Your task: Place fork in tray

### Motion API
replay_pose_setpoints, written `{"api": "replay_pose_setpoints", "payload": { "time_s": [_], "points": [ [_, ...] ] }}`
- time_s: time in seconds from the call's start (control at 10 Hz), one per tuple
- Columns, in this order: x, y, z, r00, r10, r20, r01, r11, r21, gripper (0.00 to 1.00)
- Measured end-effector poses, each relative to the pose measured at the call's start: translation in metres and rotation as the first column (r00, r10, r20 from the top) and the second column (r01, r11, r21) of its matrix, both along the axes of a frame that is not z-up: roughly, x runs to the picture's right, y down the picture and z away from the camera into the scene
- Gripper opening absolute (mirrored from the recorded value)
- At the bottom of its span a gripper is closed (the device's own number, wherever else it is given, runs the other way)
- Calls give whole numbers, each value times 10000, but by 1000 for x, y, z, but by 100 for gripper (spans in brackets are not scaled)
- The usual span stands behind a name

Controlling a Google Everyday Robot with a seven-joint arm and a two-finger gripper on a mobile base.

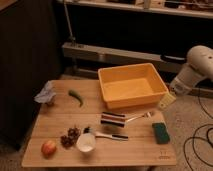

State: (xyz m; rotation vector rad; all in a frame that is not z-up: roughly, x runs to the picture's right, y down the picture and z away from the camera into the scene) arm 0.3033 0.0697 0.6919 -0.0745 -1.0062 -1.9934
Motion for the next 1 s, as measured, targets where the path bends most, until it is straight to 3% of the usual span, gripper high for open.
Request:
{"api": "replay_pose_setpoints", "payload": {
  "time_s": [0.4, 0.6, 0.8, 1.0],
  "points": [
    [4, 0, 4, 9989, 257, -381, -260, 9996, -68, 74],
    [10, -2, 6, 9918, 707, -1066, -723, 9973, -115, 74],
    [10, -8, 5, 9734, 1310, -1880, -1335, 9911, -7, 74],
    [12, -12, 5, 9397, 2244, -2582, -2288, 9734, 133, 74]
  ]
}}
